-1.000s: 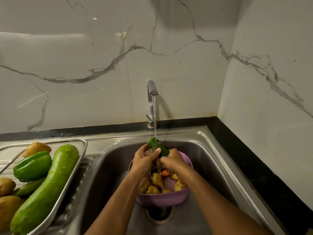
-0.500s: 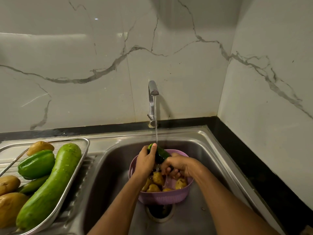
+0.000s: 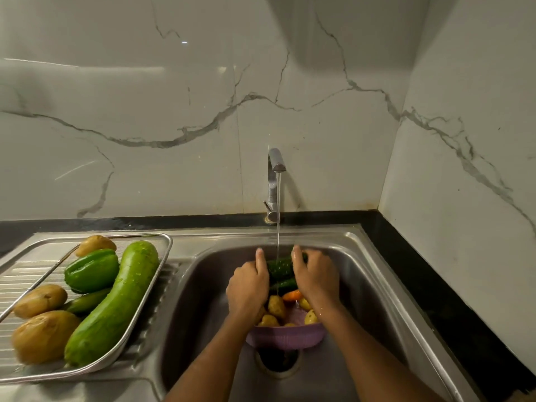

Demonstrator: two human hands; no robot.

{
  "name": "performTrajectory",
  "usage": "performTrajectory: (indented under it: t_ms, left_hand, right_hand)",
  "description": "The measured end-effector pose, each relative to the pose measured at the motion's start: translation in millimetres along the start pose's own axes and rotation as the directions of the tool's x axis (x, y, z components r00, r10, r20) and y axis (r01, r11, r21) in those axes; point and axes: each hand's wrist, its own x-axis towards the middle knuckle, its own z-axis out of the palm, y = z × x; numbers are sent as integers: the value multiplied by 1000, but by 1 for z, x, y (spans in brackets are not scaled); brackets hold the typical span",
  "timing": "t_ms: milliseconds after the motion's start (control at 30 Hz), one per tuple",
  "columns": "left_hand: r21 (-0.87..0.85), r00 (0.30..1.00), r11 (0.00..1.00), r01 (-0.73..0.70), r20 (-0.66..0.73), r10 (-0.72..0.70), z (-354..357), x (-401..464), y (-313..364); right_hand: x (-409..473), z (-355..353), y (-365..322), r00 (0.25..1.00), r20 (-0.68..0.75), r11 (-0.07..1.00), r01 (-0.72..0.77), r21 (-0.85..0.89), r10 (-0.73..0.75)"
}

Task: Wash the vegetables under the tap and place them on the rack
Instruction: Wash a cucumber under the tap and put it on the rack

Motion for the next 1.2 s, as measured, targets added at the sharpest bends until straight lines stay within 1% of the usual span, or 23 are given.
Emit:
performTrajectory:
  t_ms: [67,100,133,200,233,267,333,367,400,433,500,567,600,667,700,733,767,833,900,933,1033,1067,1200]
  left_hand:
    - [209,996,977,52,66,-67,-2,4,-8]
    - [226,998,973,41,33,-49,-3,6,-7]
    - [186,999,983,-3,-37,10,-3,8,-4]
    - [53,964,987,-151,-212,159,-4,9,6]
    - [46,952,982,-182,-243,188,-3,9,8]
    - [111,959,978,-179,-202,199,-1,9,9]
    - [310,994,947,-87,-41,105,4,7,-1]
    - [363,999,930,-49,0,53,4,6,-5]
    - [390,1000,920,-31,9,30,2,6,-7]
    - [387,998,921,-47,-22,60,1,9,-7]
    - [328,969,934,-139,-149,197,-2,15,1]
    - [273,915,931,-243,-253,313,-2,14,4]
    - [299,913,918,-259,-235,334,0,13,1]
    - [382,958,905,-186,-132,253,7,8,-8]
    - [400,973,905,-145,-107,203,7,7,-10]
    - [396,974,908,-135,-117,196,5,8,-9]
    - [356,956,917,-179,-156,247,2,10,-5]
    - [233,879,912,-339,-268,395,0,13,2]
    - [164,858,893,-420,-249,449,1,10,2]
    - [157,885,902,-403,-185,428,5,10,-2]
    - [304,951,909,-287,-21,307,9,14,-12]
    - [316,954,906,-280,-12,299,10,15,-14]
    - [147,939,929,-339,-13,344,5,14,-13]
  right_hand:
    - [-2,0,3,962,194,971,-155,-180,189]
    - [0,0,3,959,198,971,-170,-169,202]
    - [3,0,-1,981,129,986,-136,-93,148]
    - [7,-2,-9,986,-161,995,56,86,-42]
    - [8,-2,-9,956,-270,983,146,112,-111]
    - [8,-2,-6,953,-275,982,159,105,-125]
    - [3,8,7,999,-13,999,-32,-40,32]
    - [2,13,16,981,133,977,-118,-179,143]
    - [2,15,18,963,183,958,-148,-245,196]
    - [5,15,17,969,170,969,-145,-201,181]
    - [13,9,3,999,-45,998,-4,65,7]
    - [14,4,-8,950,-270,966,205,160,-157]
    - [13,6,-4,958,-251,972,181,150,-140]
    - [7,14,9,989,47,988,-145,58,142]
    - [5,16,14,924,222,945,-327,35,311]
    - [4,16,14,877,303,905,-416,86,374]
    - [8,16,13,895,285,893,-404,200,342]
    - [14,9,-2,988,6,887,-141,439,154]
    - [11,4,-9,982,-184,900,43,434,42]
    - [10,5,-3,986,-154,924,3,383,61]
    - [6,11,17,948,151,929,-308,204,281]
    - [8,12,19,947,157,932,-309,192,281]
    - [12,9,4,990,-36,960,-121,254,135]
